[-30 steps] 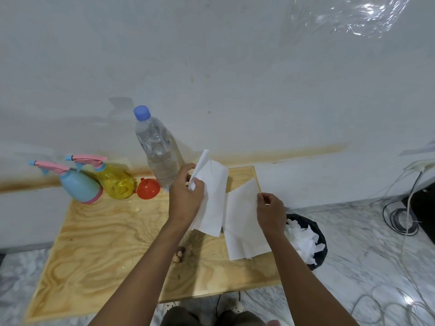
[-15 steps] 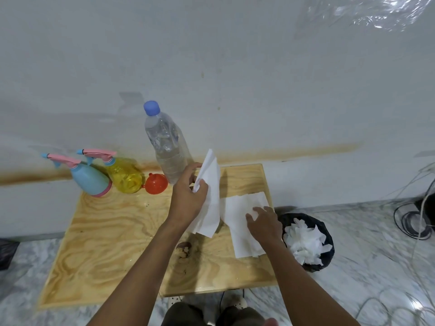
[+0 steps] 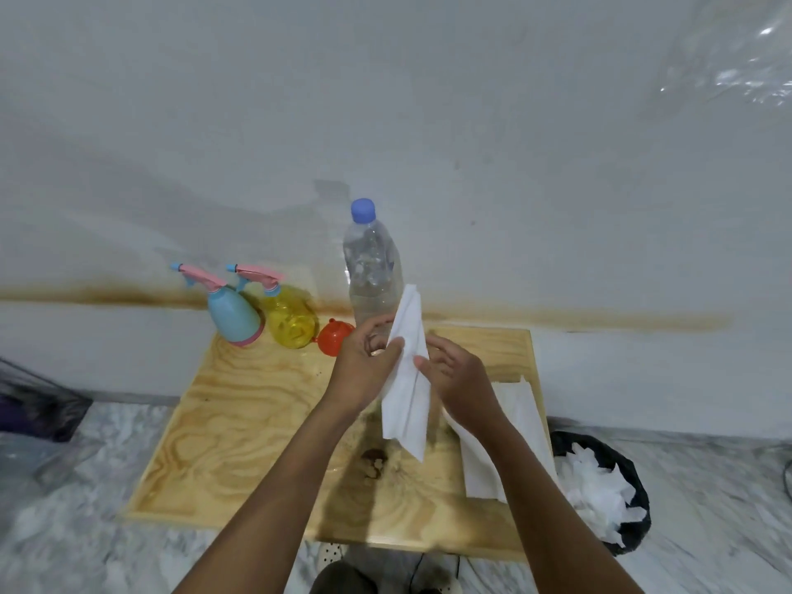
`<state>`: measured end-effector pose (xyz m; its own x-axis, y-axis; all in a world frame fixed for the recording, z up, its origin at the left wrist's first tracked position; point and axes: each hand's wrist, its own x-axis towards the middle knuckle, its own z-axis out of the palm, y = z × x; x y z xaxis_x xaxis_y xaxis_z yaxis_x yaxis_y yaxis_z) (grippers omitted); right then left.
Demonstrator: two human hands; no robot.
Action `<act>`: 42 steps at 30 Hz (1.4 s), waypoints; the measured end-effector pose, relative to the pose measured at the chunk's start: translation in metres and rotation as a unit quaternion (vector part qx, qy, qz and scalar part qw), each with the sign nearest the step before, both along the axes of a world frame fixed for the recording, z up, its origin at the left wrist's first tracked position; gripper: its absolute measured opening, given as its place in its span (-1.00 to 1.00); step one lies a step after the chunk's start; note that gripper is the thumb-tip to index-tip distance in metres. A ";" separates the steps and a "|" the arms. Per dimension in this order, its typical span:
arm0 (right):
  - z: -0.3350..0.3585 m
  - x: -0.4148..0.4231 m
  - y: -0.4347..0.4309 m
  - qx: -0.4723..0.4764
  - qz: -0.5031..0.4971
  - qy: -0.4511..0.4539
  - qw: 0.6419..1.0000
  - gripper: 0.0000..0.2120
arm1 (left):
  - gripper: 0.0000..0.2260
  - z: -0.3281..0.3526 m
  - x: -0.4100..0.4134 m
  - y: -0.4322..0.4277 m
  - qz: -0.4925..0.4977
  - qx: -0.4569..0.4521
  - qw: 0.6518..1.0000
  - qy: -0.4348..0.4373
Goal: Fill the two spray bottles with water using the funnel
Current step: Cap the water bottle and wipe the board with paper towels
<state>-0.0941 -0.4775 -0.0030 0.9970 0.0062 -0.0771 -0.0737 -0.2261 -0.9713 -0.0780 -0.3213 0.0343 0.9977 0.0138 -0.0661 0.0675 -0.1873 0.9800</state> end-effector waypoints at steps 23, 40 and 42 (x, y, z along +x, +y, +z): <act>-0.079 0.096 0.292 -0.218 0.228 0.052 0.948 -0.60 | -0.77 -0.102 -0.008 0.301 0.235 0.078 0.953 0.177; -0.153 0.101 0.331 -0.519 0.365 -0.080 0.769 -0.40 | -0.19 -0.178 0.002 0.369 0.057 0.207 0.934 0.287; -0.156 0.103 0.335 -0.527 0.372 -0.092 0.758 -0.40 | -0.18 -0.181 0.002 0.368 0.063 0.211 0.934 0.282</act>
